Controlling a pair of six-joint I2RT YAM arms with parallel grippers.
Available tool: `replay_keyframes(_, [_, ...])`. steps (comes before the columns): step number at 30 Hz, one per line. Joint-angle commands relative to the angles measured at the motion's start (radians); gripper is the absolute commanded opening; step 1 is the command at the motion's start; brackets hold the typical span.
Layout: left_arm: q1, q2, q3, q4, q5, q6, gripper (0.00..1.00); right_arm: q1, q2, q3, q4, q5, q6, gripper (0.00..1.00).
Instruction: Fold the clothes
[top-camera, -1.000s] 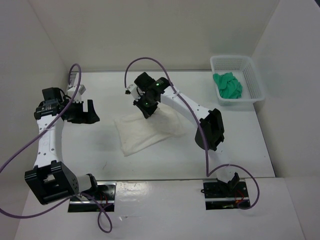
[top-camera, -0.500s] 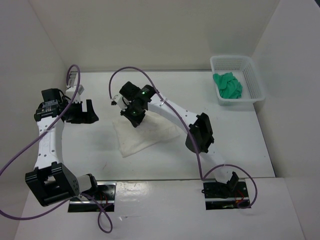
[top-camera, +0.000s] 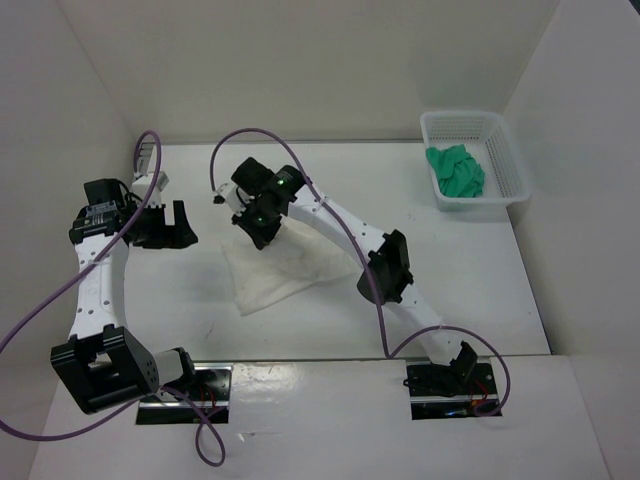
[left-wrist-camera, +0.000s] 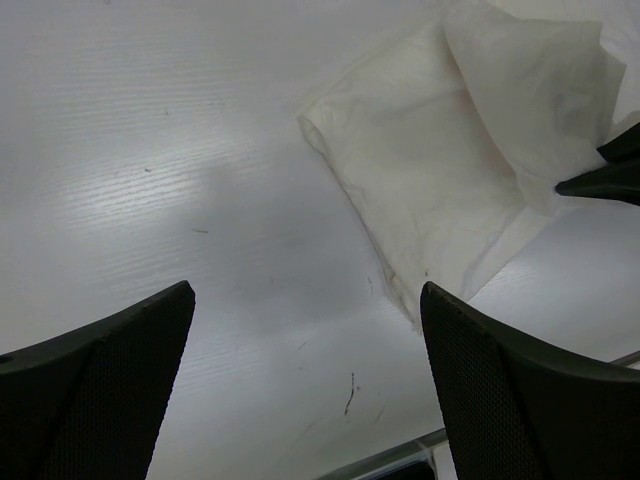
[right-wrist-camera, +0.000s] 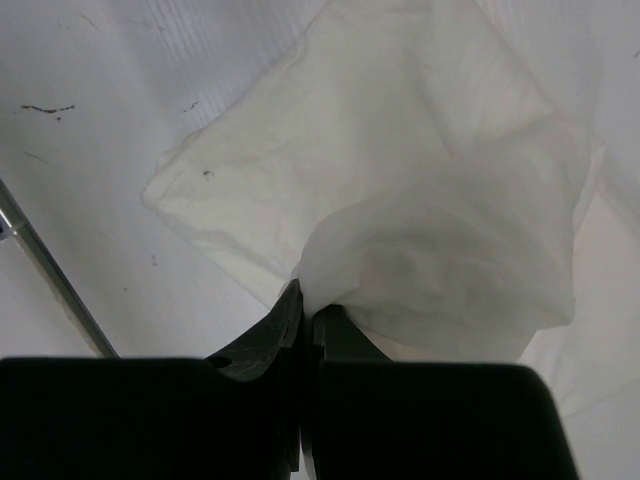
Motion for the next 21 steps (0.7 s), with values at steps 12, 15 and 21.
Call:
replay_keyframes(12, [0.005, -0.029, -0.004, 0.018, 0.009, -0.007, 0.99, 0.052, 0.088, 0.149, -0.061, -0.140, -0.007, 0.37])
replay_keyframes(15, [0.005, -0.029, -0.004, 0.018, 0.009, -0.007, 0.99, 0.063, 0.097, 0.169, -0.070, -0.211, -0.030, 0.48])
replay_keyframes(21, [0.005, -0.039, -0.013, 0.018, 0.009, -0.007, 0.99, 0.074, 0.097, 0.203, -0.080, -0.303, -0.061, 0.64])
